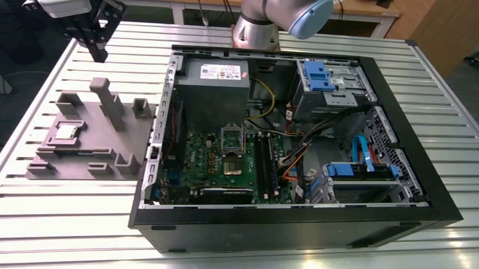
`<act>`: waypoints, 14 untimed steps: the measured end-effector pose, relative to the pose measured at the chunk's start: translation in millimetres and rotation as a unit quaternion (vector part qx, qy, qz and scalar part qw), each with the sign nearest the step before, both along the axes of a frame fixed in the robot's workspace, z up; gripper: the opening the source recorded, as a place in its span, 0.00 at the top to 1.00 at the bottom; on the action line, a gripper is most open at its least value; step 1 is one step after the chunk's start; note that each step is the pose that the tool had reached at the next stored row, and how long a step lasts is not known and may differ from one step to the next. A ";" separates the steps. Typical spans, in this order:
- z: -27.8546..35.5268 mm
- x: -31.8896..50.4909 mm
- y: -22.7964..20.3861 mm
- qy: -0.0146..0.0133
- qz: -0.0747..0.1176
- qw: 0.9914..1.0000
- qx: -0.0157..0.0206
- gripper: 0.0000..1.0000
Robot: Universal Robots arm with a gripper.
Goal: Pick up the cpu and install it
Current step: 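Reach for the cpu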
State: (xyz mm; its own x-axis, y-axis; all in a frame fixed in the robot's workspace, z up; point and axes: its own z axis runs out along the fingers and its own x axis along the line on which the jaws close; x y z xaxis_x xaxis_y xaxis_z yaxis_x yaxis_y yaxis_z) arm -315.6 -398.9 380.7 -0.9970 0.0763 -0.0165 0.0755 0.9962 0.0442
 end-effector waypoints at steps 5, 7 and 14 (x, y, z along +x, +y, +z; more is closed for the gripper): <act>-0.1 -2.6 0.0 0.000 0.000 1.000 0.000 0.89; -0.2 -3.4 0.0 0.000 0.000 1.000 0.000 0.89; -0.3 -6.2 0.0 0.000 0.000 1.000 0.000 0.89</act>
